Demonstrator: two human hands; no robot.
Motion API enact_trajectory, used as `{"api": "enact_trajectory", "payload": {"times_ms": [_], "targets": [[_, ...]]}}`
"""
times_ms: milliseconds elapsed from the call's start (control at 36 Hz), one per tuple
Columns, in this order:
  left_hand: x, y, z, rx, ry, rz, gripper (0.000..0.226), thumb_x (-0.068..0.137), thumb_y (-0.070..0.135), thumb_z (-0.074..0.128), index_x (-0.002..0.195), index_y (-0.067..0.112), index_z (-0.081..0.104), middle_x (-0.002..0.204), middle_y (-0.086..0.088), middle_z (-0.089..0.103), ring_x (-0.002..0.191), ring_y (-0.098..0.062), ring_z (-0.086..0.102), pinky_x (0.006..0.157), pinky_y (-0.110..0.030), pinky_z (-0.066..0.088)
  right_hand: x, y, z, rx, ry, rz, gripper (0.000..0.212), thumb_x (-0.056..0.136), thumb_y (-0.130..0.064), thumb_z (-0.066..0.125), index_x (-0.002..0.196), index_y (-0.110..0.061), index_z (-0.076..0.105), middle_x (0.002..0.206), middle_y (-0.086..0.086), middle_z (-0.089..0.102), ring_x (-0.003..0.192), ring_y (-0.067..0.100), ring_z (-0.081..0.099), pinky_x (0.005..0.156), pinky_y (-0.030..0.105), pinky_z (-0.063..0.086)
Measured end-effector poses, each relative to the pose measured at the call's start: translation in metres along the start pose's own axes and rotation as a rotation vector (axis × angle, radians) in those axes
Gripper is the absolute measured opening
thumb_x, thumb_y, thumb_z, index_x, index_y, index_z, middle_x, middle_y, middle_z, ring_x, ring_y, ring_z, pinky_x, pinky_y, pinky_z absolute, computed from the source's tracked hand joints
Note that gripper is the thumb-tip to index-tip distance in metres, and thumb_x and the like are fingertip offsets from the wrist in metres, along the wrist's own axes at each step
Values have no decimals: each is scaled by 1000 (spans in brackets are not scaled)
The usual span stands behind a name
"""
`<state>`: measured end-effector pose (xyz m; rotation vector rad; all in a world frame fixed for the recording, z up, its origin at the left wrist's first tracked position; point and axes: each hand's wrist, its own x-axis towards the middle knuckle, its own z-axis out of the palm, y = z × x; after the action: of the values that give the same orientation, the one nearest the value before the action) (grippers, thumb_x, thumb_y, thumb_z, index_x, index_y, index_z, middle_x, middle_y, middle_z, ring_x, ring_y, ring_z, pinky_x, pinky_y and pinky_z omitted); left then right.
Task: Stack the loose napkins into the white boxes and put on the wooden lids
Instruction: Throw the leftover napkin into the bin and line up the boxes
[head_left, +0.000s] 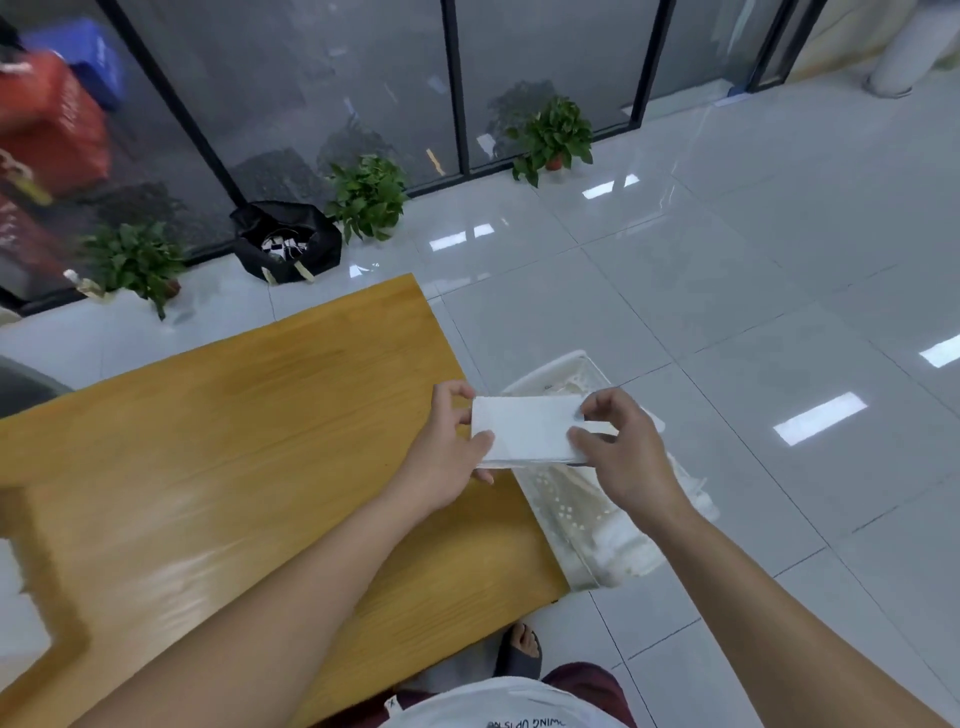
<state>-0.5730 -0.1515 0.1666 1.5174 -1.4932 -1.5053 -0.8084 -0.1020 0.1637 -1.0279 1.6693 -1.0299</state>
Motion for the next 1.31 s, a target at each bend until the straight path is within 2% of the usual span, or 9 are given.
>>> {"api": "enact_trajectory", "payload": {"times_ms": [194,306,444,583,722,806,917,1111,1306], "targets": [[-51,-34,-98,-24,213,73,23,104,-1,61,113,20,59,127,-6,59,84,-22,63,67,-29,60,-2,-43,97,-25,-315,-137,20,98,-8,71,106,-25,67,115,-13,70,77,26,66,63,37,46],[-92,-61,-162,-55,307,64,26,106,4,62,115,27,69,132,-3,61,86,-23,58,69,-31,59,-13,-66,171,-72,-449,-201,29,96,-8,74,112,-32,68,122,-19,67,84,21,74,68,44,57],[-152,-101,-244,-58,417,36,28,105,11,66,119,35,66,133,-3,62,87,-48,63,68,-27,55,-39,-88,269,-91,-603,-226,35,97,-8,73,113,-38,67,123,-23,65,90,23,75,68,47,58],[-205,-148,-325,-79,542,-18,28,107,14,63,122,38,62,136,3,63,85,-44,63,68,-33,51,-74,-110,369,-135,-716,-258,33,98,-8,74,115,-36,66,122,-24,66,89,27,72,58,29,47],[-255,-189,-401,-82,642,-89,31,107,20,61,130,42,61,129,11,65,81,-43,59,71,-42,47,-111,-125,469,-189,-792,-291,31,98,-12,76,116,-36,68,125,-21,66,90,29,73,70,48,64],[-283,-210,-443,-88,676,-109,32,106,23,62,129,44,61,127,11,66,90,-46,63,76,-44,53,-132,-130,527,-185,-829,-285,30,98,-12,76,118,-32,68,128,-16,66,92,31,72,70,42,65],[-309,-239,-497,-116,704,-130,31,107,21,62,128,44,60,130,7,60,76,-13,61,66,-26,56,-154,-130,600,-226,-861,-308,33,97,-10,76,119,-32,66,126,-21,64,91,32,70,71,47,66],[-328,-296,-575,-47,769,-254,37,105,26,65,128,55,63,117,11,67,91,-6,67,72,-20,55,-175,-122,705,-353,-897,-310,35,97,-13,76,119,-39,64,123,-28,64,86,25,70,73,57,63],[-312,-341,-639,3,785,-304,40,104,22,67,138,44,65,104,0,70,90,-19,69,73,-25,54,-171,-119,787,-539,-842,-383,34,100,-12,71,127,-31,62,122,-20,61,81,11,66,58,19,50]]}}
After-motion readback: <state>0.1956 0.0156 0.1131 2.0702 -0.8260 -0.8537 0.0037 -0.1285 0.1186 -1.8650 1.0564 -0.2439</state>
